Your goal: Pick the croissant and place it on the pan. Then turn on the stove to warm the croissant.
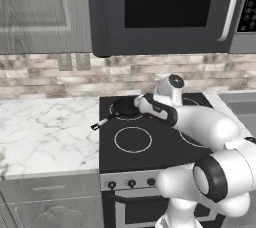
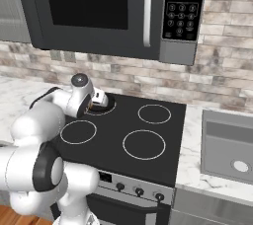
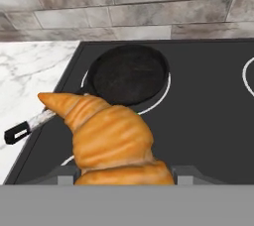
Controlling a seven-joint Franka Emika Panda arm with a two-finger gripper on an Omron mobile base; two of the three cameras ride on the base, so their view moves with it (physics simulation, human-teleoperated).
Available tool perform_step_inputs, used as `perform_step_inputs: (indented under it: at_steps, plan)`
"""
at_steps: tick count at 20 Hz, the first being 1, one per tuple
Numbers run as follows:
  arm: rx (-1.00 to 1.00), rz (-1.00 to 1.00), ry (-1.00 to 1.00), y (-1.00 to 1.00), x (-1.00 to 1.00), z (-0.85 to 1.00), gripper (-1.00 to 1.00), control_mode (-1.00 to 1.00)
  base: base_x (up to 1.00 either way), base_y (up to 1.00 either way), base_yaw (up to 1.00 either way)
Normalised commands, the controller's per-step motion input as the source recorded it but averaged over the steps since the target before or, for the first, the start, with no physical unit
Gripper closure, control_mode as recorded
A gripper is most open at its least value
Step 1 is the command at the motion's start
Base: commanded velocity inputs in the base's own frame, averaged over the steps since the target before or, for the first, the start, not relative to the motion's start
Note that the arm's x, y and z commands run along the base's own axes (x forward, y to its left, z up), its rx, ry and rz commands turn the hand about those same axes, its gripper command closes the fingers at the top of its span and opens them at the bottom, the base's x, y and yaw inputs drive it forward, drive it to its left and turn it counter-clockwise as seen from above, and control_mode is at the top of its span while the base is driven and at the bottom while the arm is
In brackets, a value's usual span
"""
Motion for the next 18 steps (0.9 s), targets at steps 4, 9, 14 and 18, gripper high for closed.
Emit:
perform_step_inputs:
  at_steps: [4,9,14,18]
  plan:
    - [0.0,-0.02,0.0,0.0,0.19,0.0,1.0,-1.0,0.0,0.0,0.0]
    - [0.0,-0.02,0.0,0.01,0.16,0.0,1.0,-1.0,0.0,0.0,0.0]
    - [0.0,-0.02,0.0,0.02,0.15,-0.01,1.0,-1.0,0.0,0.0,0.0]
    - [0.0,-0.02,0.0,0.06,0.17,-0.06,1.0,-1.0,0.0,0.0,0.0]
